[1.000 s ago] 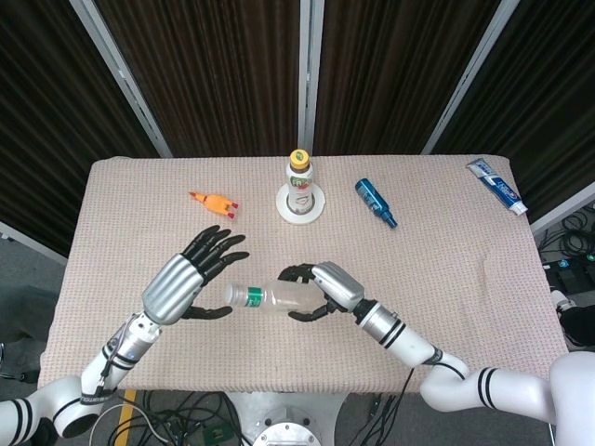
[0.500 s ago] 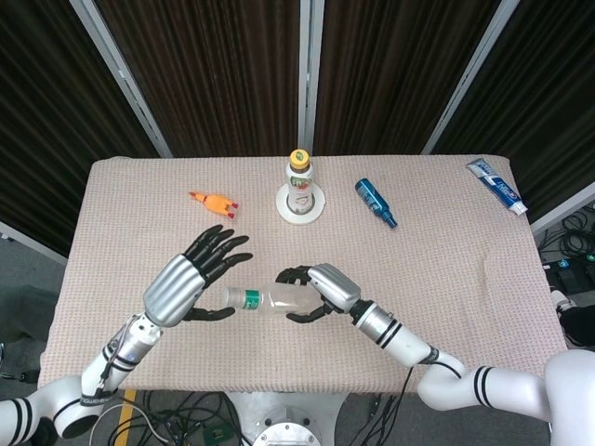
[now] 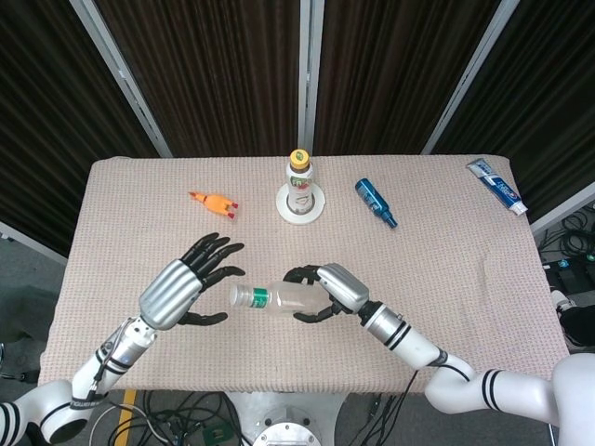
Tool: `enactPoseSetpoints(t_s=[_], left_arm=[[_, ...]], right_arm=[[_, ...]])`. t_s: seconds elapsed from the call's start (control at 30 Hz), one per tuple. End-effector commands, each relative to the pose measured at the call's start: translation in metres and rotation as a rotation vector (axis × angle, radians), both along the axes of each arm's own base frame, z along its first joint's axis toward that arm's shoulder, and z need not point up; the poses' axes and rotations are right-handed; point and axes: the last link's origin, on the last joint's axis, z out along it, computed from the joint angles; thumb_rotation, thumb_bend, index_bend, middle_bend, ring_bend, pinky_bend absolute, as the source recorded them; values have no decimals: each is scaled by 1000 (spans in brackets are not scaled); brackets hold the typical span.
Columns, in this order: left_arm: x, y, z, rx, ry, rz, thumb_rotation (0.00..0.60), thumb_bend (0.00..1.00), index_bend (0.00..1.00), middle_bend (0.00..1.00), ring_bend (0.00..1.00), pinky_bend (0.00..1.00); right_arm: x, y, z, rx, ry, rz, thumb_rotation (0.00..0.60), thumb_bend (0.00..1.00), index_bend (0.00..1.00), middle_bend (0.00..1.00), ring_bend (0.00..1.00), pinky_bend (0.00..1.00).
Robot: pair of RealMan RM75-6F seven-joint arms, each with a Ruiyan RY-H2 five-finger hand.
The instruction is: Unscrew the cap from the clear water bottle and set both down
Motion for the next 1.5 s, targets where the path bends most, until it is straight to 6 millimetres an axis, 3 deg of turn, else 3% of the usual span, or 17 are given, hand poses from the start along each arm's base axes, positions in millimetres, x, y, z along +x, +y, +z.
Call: enactPoseSetpoints(t_s=[0.03, 1.13, 1.5], left_arm=[[1, 0, 0, 0, -3, -3, 600, 175, 317, 58, 17, 0], [5, 4, 1, -8, -29, 2, 600, 251, 404, 58, 17, 0], [5, 4, 0, 2, -55, 1, 600, 266, 485, 91, 17, 0]], right_arm=[[0, 1, 0, 3, -7, 2, 600, 417, 615, 526, 377, 490], [8, -1, -1, 11, -53, 10, 600, 416, 616, 529, 384, 502], [7, -1, 0, 5, -56, 18, 600, 416, 619, 531, 388, 506]])
